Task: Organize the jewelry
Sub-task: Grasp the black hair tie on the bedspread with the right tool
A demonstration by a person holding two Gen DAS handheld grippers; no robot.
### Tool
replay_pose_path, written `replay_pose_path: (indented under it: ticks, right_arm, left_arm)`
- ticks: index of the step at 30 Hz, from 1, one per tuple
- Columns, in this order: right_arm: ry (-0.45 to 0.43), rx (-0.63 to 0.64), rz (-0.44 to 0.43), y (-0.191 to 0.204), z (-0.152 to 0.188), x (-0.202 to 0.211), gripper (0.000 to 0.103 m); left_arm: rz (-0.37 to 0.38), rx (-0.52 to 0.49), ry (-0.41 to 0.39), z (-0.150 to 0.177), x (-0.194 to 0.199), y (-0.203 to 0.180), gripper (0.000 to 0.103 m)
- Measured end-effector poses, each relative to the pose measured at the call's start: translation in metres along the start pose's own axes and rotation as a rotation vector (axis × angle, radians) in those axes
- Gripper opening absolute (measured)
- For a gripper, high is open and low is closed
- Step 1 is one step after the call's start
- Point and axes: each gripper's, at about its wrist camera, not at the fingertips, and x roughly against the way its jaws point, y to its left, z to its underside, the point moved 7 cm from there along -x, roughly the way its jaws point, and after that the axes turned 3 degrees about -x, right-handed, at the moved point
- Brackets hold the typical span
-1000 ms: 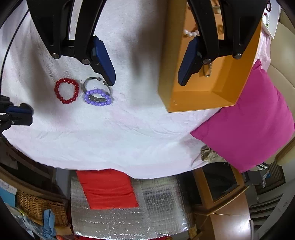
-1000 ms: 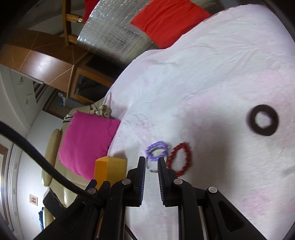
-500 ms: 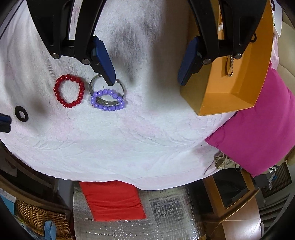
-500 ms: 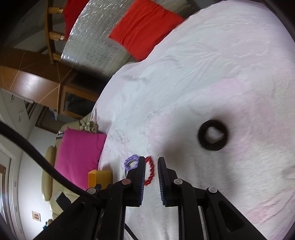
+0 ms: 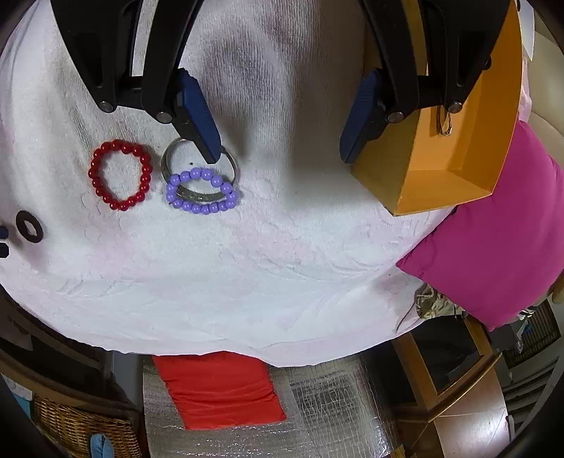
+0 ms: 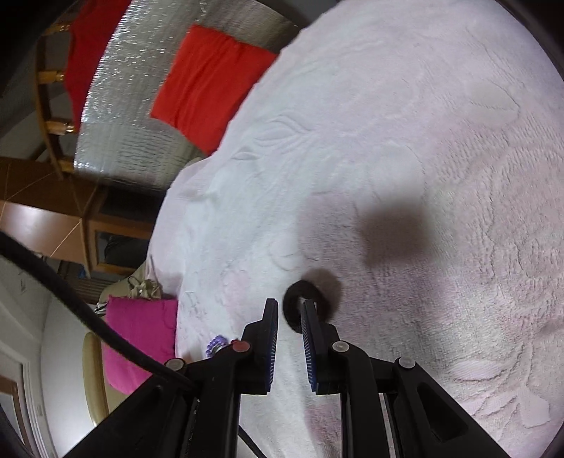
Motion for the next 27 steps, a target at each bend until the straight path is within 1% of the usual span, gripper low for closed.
replay_pose_path:
  ticks: [1, 3, 6, 7, 9, 11, 13, 16, 20, 24, 27]
  right_arm:
    - [0.002, -0.008, 0.008, -0.001, -0.001, -0.001, 0.026]
    - [-0.003, -0.014, 0.021, -0.003, -0.002, -0.002, 0.031]
    - [-0.01, -0.005, 0.046, -0.003, -0.002, -0.005, 0.031]
    - [-0.008, -0.004, 0.055, -0.003, -0.002, -0.007, 0.031]
    - [0.003, -0.014, 0.064, -0.005, 0.0, -0.011, 0.031]
    - [0.016, -0.02, 0.067, -0.006, 0.002, -0.016, 0.031]
    - [0.025, -0.016, 0.073, -0.006, 0.003, -0.02, 0.031]
    - [0.034, -0.012, 0.077, -0.006, 0.003, -0.024, 0.031]
    - [0.041, -0.021, 0.081, -0.005, 0.003, -0.032, 0.031]
    - [0.039, -0.019, 0.077, -0.005, 0.005, -0.034, 0.031]
    - [0.039, -0.019, 0.078, -0.006, 0.005, -0.035, 0.031]
  left_arm:
    - [0.004, 0.002, -0.002, -0.001, -0.001, 0.001, 0.071]
    - [0.009, 0.003, -0.016, -0.005, 0.0, 0.001, 0.071]
    - [0.035, 0.008, -0.044, -0.014, 0.002, -0.002, 0.071]
    - [0.048, 0.003, -0.049, -0.016, 0.001, -0.005, 0.071]
    - [0.046, -0.024, -0.046, -0.018, -0.002, -0.012, 0.071]
    - [0.054, -0.054, -0.029, -0.019, -0.008, -0.021, 0.071]
    - [0.076, -0.059, -0.005, -0.019, -0.013, -0.03, 0.071]
    - [0.115, -0.047, 0.027, -0.022, -0.02, -0.041, 0.071]
    - [0.12, -0.034, 0.052, -0.026, -0.031, -0.047, 0.074]
    - [0.157, 0.003, 0.089, -0.024, -0.043, -0.053, 0.074]
    - [0.149, -0.002, 0.107, -0.022, -0.051, -0.058, 0.074]
